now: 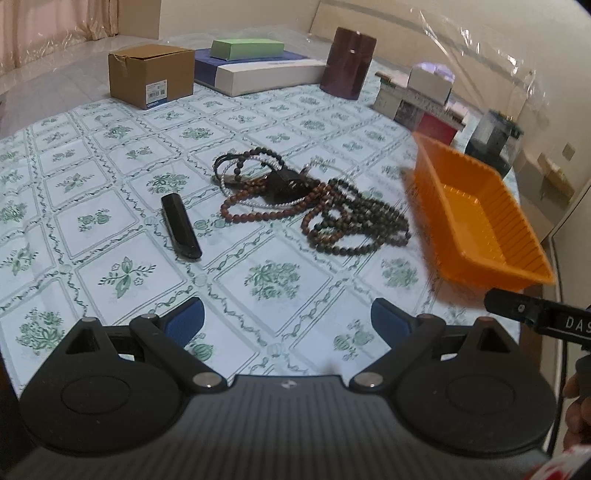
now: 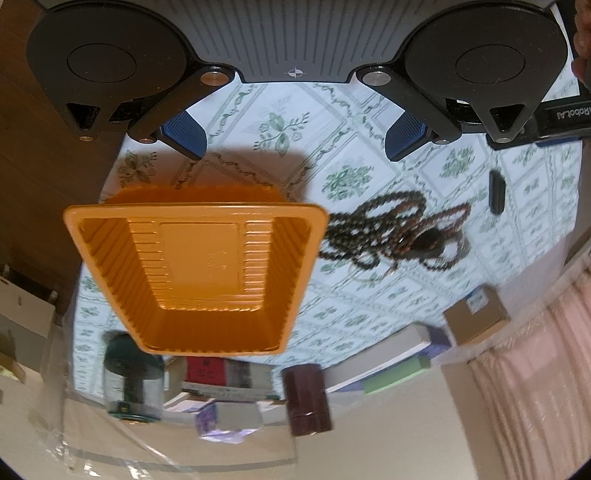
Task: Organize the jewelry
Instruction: 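Move the right tool to the orange tray and grip its rim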
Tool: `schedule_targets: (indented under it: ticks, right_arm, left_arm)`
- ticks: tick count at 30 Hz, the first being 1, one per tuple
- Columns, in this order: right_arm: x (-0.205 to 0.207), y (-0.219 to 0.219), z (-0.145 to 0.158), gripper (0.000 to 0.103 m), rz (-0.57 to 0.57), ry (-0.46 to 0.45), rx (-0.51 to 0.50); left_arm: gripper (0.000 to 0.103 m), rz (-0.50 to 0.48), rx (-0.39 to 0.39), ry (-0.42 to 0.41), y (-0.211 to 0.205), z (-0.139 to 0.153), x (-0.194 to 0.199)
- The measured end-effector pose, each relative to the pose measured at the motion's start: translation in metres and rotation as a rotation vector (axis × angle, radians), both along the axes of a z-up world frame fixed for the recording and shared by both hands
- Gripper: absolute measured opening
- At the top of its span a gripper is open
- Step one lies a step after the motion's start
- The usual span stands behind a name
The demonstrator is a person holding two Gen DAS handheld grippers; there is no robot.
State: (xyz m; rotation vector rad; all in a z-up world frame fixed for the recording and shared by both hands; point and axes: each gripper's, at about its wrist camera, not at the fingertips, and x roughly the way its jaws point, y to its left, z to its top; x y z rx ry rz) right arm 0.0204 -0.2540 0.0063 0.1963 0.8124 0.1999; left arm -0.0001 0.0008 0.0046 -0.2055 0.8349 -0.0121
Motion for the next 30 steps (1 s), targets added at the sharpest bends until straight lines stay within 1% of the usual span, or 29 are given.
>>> schedule_targets:
  ticks: [4,8,10,12,15,17,19,20,23,25,30]
  right_arm:
    - [-0.006,-0.024,0.011,0.102,-0.082,-0.061,0.032]
    - [-0.006,-0.060,0.022,0.102,-0.232,-0.154,0.055]
    - [-0.002,-0.080,0.023,0.102,-0.308,-0.186,0.058]
    - [0.005,-0.101,0.019,0.101,-0.378,-0.193,0.073]
    - [0.018,-0.129,0.007,0.086,-0.437,-0.169,0.116]
    - [0.025,-0.143,-0.003,0.081,-0.443,-0.156,0.172]
    - [0.031,-0.156,-0.013,0.073,-0.447,-0.139,0.215]
    - [0.034,-0.161,-0.019,0.071,-0.451,-0.132,0.251]
    - [0.041,-0.173,-0.036,0.058,-0.468,-0.107,0.349]
    - [0.044,-0.175,-0.044,0.048,-0.463,-0.102,0.373]
    - [0.051,-0.168,-0.054,0.036,-0.444,-0.103,0.399]
  left_arm:
    - [0.096,0.016,-0.051,-0.015,0.009,0.002,0.005]
    - [0.096,0.027,-0.081,-0.020,0.016,0.002,0.010]
    - [0.096,0.033,-0.092,-0.025,0.019,0.002,0.011]
    - [0.096,0.040,-0.101,-0.028,0.021,0.000,0.012]
    - [0.096,0.045,-0.115,-0.028,0.023,-0.002,0.014]
    - [0.096,0.046,-0.134,-0.026,0.025,-0.004,0.016]
    - [0.096,0.048,-0.159,-0.023,0.026,-0.006,0.017]
    - [0.096,0.048,-0.171,-0.021,0.027,-0.007,0.019]
    - [0.096,0.053,-0.200,-0.016,0.027,-0.010,0.021]
    - [0.096,0.051,-0.198,-0.015,0.026,-0.012,0.023]
    - [0.096,0.047,-0.199,-0.014,0.022,-0.014,0.028]
